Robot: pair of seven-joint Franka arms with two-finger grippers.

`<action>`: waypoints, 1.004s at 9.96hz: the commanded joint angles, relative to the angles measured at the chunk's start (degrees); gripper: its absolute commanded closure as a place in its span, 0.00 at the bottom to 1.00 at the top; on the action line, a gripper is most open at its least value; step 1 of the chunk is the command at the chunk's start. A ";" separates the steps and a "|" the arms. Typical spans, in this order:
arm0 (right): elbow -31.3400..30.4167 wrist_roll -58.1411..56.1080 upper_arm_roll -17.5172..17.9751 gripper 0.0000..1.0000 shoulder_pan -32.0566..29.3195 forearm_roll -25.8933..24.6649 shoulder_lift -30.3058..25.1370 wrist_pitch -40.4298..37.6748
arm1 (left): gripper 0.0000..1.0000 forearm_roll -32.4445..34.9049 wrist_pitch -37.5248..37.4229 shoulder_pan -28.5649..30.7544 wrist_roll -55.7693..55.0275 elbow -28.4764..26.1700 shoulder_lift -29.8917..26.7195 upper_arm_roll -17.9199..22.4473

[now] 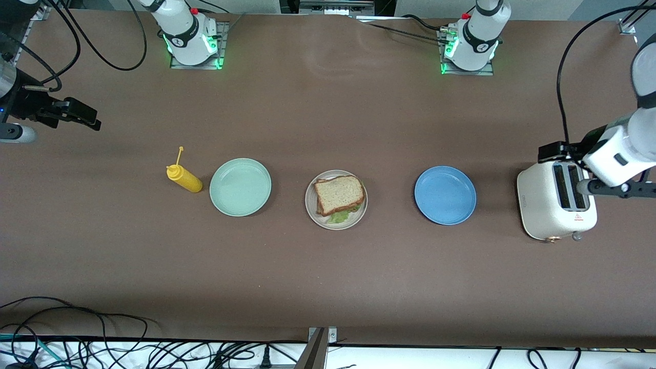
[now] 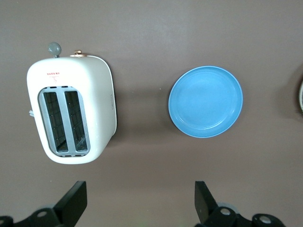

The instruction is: Make sandwich on beige plate with both arms

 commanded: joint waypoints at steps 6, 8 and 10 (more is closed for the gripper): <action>0.59 -0.84 -0.14 0.00 0.14 0.83 -0.48 -0.66 | 0.00 1.87 -8.47 4.36 0.08 -1.24 -8.28 -5.67; 0.59 -0.84 -0.13 0.00 0.14 0.91 -0.48 -0.75 | 0.00 1.69 -10.58 4.63 0.26 -1.15 -9.25 -5.67; 0.59 -0.84 -0.13 0.00 0.14 1.00 -0.40 -0.66 | 0.00 1.78 -11.90 4.72 0.26 -0.89 -9.96 -5.67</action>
